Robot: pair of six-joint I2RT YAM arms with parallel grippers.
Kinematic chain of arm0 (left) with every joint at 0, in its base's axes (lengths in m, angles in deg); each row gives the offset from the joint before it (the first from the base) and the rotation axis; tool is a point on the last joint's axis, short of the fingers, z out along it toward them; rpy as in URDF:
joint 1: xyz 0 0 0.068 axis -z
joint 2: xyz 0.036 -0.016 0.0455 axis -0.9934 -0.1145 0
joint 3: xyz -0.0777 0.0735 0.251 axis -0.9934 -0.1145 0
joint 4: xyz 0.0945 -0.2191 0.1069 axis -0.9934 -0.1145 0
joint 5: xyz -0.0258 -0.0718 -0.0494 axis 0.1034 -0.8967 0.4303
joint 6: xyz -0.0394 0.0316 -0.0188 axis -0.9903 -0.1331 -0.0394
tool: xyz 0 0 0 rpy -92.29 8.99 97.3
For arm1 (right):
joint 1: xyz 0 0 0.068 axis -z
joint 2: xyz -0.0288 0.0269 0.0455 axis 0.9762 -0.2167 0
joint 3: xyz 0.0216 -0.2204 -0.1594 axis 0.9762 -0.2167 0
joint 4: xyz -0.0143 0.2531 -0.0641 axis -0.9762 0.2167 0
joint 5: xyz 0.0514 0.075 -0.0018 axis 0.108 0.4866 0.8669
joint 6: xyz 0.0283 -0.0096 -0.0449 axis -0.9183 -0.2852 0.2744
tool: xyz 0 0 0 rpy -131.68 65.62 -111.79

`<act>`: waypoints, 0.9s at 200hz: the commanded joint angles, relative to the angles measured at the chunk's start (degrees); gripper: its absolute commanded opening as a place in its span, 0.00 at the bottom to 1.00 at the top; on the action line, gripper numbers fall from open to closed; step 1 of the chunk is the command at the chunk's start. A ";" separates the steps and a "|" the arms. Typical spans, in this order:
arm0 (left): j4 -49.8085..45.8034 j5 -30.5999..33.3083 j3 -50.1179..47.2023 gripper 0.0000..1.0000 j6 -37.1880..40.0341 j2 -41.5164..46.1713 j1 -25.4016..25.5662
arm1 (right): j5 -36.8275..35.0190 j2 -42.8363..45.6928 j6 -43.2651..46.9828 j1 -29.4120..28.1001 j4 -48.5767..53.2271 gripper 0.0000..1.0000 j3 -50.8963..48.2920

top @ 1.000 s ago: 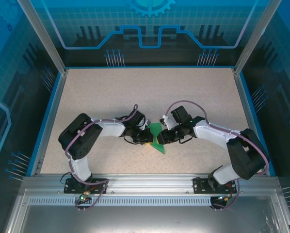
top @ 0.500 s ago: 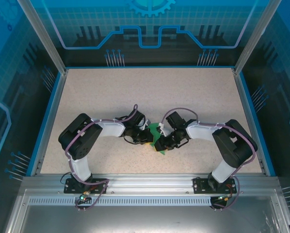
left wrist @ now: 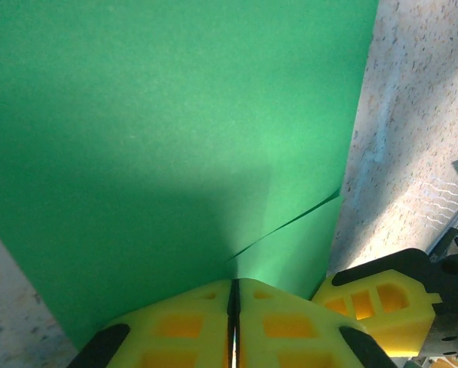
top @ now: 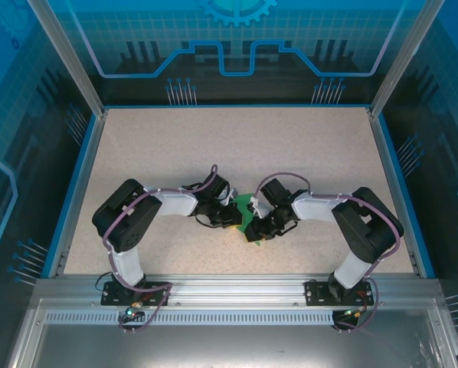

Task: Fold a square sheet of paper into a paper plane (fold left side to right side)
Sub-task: Third fold the triangle at the center of the table.

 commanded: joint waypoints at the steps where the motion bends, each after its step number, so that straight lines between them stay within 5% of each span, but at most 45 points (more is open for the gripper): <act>1: -5.93 4.91 -1.90 0.11 0.73 -1.71 0.36 | -0.49 -0.57 -0.11 -1.33 3.63 0.27 -1.40; 75: -6.32 5.36 -1.83 0.11 0.96 -1.67 0.35 | -1.62 2.95 -1.67 -2.10 6.65 0.24 -7.72; 135: -5.72 5.01 -1.72 0.11 0.82 -1.24 0.35 | -2.69 17.11 -3.57 -1.36 8.86 0.03 -4.57; 180: -5.46 4.85 -1.62 0.11 0.73 -1.05 0.31 | -6.96 10.44 -7.55 0.06 3.16 0.00 -1.39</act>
